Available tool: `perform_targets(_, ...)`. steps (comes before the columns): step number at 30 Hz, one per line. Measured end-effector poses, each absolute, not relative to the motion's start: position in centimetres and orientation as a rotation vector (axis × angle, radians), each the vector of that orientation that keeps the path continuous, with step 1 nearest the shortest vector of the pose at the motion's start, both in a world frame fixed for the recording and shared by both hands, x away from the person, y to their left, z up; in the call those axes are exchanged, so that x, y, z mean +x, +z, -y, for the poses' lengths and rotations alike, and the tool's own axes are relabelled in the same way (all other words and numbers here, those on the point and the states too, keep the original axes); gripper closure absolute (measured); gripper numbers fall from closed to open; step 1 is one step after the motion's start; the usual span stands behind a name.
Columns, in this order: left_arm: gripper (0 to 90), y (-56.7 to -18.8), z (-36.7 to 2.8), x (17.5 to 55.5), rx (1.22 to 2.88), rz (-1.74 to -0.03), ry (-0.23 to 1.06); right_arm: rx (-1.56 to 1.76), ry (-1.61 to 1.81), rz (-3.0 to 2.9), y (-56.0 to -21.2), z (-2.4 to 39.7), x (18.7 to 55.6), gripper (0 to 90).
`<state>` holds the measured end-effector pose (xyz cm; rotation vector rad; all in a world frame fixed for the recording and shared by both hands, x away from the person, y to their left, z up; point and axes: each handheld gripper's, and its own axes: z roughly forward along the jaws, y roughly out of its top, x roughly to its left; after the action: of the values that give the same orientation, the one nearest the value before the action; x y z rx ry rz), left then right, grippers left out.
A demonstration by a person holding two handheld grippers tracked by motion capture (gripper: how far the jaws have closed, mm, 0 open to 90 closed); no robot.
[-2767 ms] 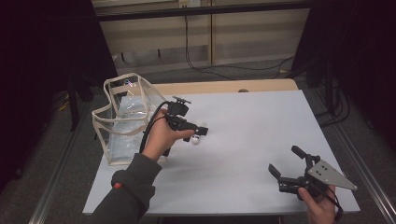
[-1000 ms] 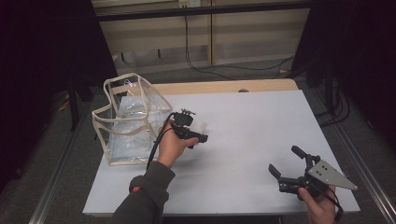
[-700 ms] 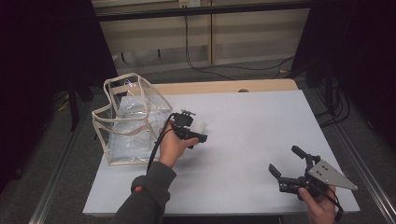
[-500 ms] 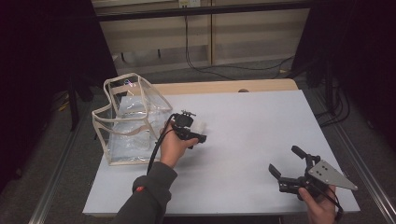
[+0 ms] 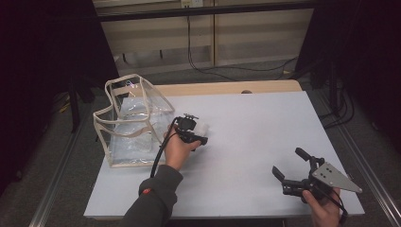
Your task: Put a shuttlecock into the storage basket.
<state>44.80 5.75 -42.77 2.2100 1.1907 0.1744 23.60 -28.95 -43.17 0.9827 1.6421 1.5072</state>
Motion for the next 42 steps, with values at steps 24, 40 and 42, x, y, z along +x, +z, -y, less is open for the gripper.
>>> perform_targets(24,57.0,-44.1,-5.5,45.1,2.218,-1.195,0.265,0.980,1.508,-1.642,-43.2,29.0,23.6,1.7)
perform_targets(40,65.1,-43.6,-5.7,44.8,2.227,-1.236,0.179,0.983,1.506,-1.638,-43.1,29.0,23.6,1.6)
perform_targets(42,65.1,-43.5,-5.7,44.8,2.220,-1.236,0.158,0.978,1.505,-1.638,-43.1,29.0,23.6,1.7)
